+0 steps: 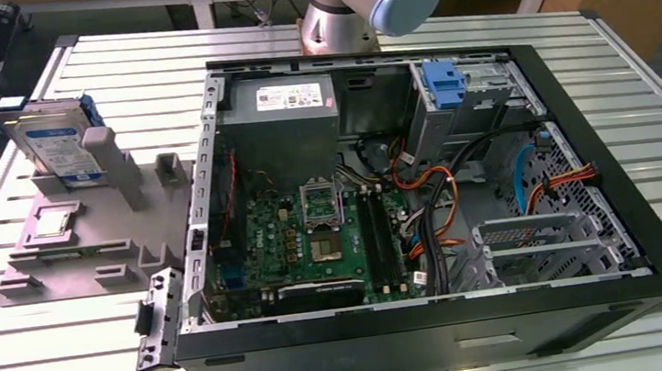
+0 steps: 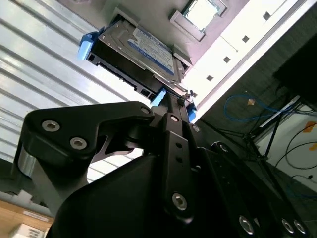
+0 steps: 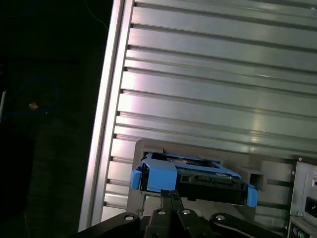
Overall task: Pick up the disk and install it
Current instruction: 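Pick up the disk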
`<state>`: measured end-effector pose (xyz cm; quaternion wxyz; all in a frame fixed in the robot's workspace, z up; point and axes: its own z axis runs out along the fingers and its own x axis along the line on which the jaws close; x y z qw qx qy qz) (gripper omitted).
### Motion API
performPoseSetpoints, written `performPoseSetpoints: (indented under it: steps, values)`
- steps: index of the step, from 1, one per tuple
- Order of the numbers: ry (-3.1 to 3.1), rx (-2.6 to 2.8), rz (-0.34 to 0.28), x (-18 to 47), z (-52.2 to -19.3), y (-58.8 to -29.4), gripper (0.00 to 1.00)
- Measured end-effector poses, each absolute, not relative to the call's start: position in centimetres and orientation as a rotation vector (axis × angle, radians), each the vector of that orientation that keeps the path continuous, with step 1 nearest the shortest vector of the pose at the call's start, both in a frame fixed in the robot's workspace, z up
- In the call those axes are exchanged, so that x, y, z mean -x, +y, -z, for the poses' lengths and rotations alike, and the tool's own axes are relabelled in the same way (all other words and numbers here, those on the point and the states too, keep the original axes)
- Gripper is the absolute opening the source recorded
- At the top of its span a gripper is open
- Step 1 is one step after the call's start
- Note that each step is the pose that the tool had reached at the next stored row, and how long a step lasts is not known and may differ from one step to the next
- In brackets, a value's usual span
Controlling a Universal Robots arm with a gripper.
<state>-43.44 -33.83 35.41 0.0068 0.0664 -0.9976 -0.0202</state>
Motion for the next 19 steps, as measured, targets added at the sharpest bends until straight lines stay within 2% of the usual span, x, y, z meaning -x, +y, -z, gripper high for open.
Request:
performPoseSetpoints:
  steps: [19]
  values:
    - [-3.071, -0.567, 0.06, 43.44, -35.35, -33.83, 0.1]
